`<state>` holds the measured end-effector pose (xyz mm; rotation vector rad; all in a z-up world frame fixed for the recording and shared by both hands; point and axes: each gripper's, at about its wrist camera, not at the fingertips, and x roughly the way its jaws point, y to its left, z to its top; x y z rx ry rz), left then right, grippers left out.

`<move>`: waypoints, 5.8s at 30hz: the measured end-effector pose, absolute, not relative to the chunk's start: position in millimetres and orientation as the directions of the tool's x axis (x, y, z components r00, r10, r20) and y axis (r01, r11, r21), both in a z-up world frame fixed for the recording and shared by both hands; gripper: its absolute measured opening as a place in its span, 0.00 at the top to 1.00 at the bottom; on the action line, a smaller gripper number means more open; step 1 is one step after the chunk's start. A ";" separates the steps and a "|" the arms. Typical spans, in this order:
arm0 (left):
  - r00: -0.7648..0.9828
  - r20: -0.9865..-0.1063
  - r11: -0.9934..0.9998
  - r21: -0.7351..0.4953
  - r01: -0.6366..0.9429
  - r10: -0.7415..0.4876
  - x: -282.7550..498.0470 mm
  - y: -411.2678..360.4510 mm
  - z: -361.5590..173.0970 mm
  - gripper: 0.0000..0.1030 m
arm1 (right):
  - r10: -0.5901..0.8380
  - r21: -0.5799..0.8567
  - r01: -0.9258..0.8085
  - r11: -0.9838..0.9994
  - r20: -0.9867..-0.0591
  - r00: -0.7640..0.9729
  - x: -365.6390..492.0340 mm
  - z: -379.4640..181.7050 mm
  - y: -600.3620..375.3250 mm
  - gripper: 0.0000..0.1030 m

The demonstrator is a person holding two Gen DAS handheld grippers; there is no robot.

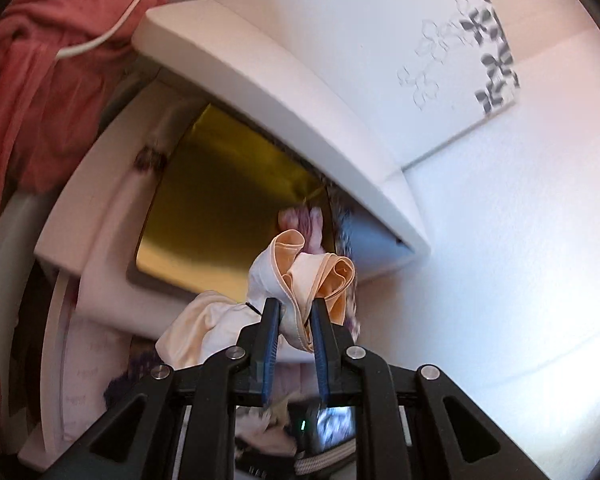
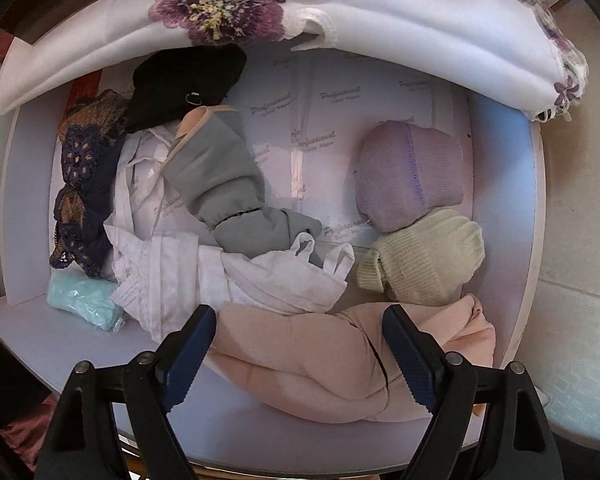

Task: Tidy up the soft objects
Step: 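Carry the peach garment into the gold tray and open the left tool, then move both tools back over the open drawer of garments, then grasp the light pink long garment in the drawer with the right tool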

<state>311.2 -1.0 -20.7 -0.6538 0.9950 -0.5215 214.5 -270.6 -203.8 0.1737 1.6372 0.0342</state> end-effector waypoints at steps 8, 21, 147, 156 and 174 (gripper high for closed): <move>0.477 -0.623 0.701 -0.713 -0.020 -0.620 387.0 -3.7 -31.6 0.86 | 0.142 0.136 0.081 0.987 -0.987 -0.076 220.1 -204.3 -271.7 0.15; 0.460 -0.722 0.795 -0.604 -0.058 -0.516 442.8 -24.6 -66.5 0.85 | 0.153 0.147 0.068 0.987 -0.984 -0.091 223.6 -207.5 -263.7 0.15; -0.005 -0.986 0.985 -0.167 0.033 -0.167 224.3 -33.9 -220.8 0.59 | 0.139 0.179 -0.237 0.955 -0.974 -0.177 243.0 -168.9 -303.0 0.25; 0.000 -0.987 0.987 -0.160 0.020 -0.160 222.3 -29.9 -223.1 0.58 | 0.053 0.117 -0.277 0.954 -0.972 -0.230 231.5 -197.3 -290.7 0.51; 0.053 -0.986 0.983 -0.163 -0.081 -0.159 226.7 3.3 -206.8 0.50 | 0.038 0.107 -0.260 0.960 -0.965 -0.258 239.1 -222.5 -287.5 0.49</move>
